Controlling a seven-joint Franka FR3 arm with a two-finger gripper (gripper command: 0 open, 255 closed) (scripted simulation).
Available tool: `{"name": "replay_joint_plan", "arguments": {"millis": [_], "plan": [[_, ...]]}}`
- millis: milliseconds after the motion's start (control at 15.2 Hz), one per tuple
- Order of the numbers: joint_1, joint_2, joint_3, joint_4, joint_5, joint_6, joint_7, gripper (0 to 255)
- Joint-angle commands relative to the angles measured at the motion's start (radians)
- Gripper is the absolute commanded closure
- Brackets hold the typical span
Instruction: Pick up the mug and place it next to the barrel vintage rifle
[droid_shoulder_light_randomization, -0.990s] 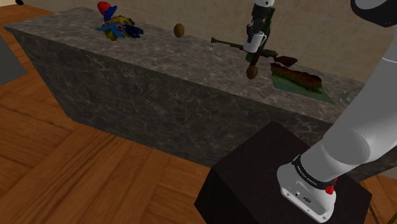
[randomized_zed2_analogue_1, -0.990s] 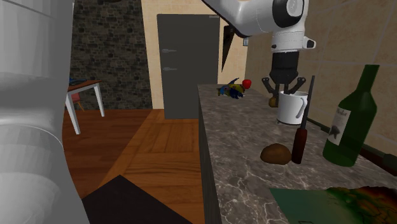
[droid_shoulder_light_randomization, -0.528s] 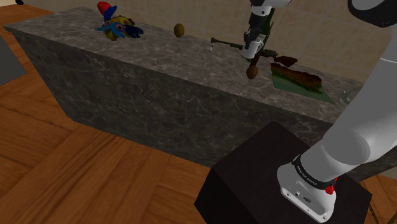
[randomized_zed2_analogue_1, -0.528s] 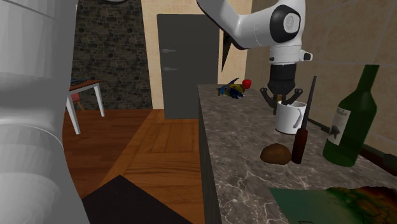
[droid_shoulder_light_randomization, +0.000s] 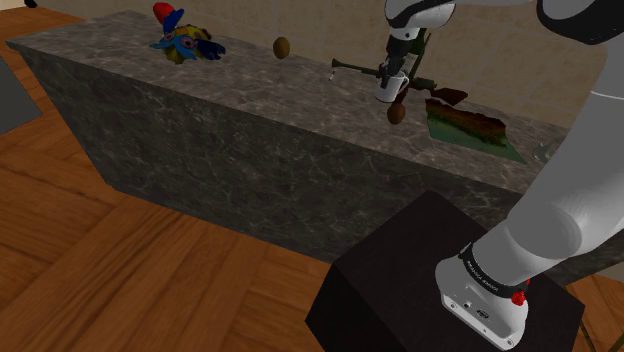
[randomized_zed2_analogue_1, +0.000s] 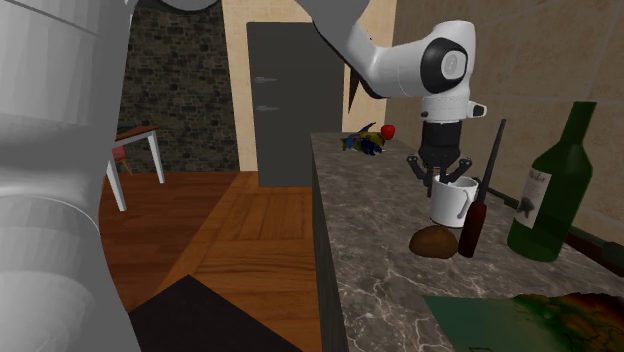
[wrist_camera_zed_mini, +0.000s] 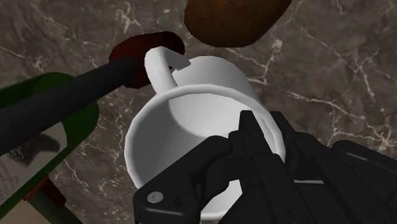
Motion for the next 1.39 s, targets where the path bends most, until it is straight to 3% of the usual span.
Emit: {"name": "replay_joint_plan", "arguments": {"millis": [0,330,858,924,1320], "plan": [[0.001,0.006,0.001,-0.02,0.001,0.026,0.002,255],[-0.001,0.032,0.003,-0.05,0.005,0.082,0.002,255],[-0.001,0.032,0.003,-0.05,0.005,0.082,0.002,255],[-0.001,0.032,0.003,-0.05,0.005,0.082,0.002,0],[0.001,0.017,0.002,-0.037,0.002,0.054,0.003,0]]}}
